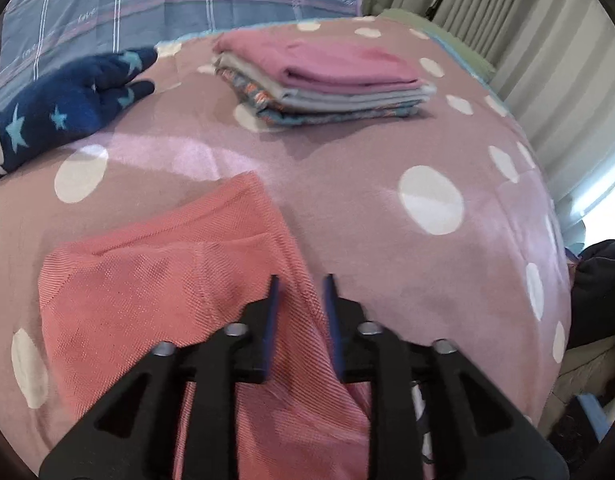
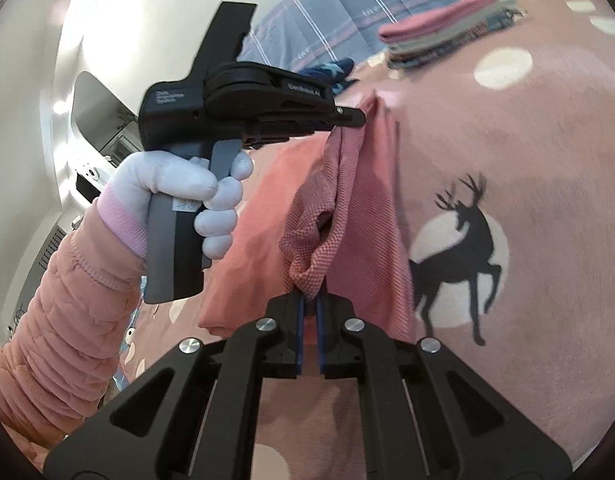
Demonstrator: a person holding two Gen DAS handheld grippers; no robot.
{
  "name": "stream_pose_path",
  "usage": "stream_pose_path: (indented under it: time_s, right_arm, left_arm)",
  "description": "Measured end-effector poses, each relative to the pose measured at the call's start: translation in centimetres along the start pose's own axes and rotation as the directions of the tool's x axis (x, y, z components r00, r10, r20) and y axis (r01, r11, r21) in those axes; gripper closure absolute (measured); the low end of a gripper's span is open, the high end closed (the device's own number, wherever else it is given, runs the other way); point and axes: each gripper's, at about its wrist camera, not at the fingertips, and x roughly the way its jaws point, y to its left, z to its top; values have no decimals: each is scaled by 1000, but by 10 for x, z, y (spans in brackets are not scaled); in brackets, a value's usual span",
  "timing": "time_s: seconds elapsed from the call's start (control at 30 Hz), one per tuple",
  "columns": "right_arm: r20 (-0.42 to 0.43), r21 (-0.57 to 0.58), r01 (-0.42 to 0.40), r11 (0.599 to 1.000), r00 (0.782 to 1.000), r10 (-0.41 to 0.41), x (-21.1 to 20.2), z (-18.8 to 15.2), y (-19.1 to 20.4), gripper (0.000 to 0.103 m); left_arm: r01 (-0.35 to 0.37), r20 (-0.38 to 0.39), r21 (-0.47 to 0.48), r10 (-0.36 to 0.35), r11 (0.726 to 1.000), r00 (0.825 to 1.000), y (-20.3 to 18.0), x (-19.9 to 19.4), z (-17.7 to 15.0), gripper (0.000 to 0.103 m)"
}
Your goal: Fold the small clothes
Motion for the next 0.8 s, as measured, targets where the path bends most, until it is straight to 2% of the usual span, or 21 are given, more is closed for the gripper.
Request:
stream_pose_path:
  time_s: [0.03,0.13,0.2,0.27,0.37,0.47,0.57,0.7,0.8]
  right_arm:
    - [-12,23,-1,1000,1000,1,2,-2,-6,96]
    - [-41,82,-13,997,999,17,5,-6,-21,93]
    - [-48,108,-26,994,998,31,4,-7,-27,91]
    - [-47,112,-27,993,998,33,3,-6,-28,90]
    - [-43,103,-20,995,999,24,0,-6,-27,87]
    - [-48,96,-16,995,999,21,0,-4,-27,81]
    - [-53,81,-14,997,998,18,2,-1,-24,71]
    - [-61,63,10,998,998,-6,7,3,-15,65]
    - [-70,54,39,998,997,-36,12,6,-11,65]
  left_arm:
    - [-8,25,21,8,1000,1000,-4,-9,-2,65]
    - [-57,112,93,46,994,993,-12,-42,-13,57]
    - [-68,161,99,51,993,986,-8,-66,-26,49]
    - [-74,201,103,52,992,978,0,-93,-51,44]
    - [-122,230,109,95,987,969,12,-120,-94,42]
    - [-173,230,90,148,981,962,25,-136,-140,42]
    - [-176,199,50,163,983,966,39,-146,-184,42]
    - [-141,141,50,133,989,981,45,-141,-222,42]
    - [-175,113,54,169,983,979,48,-128,-233,42]
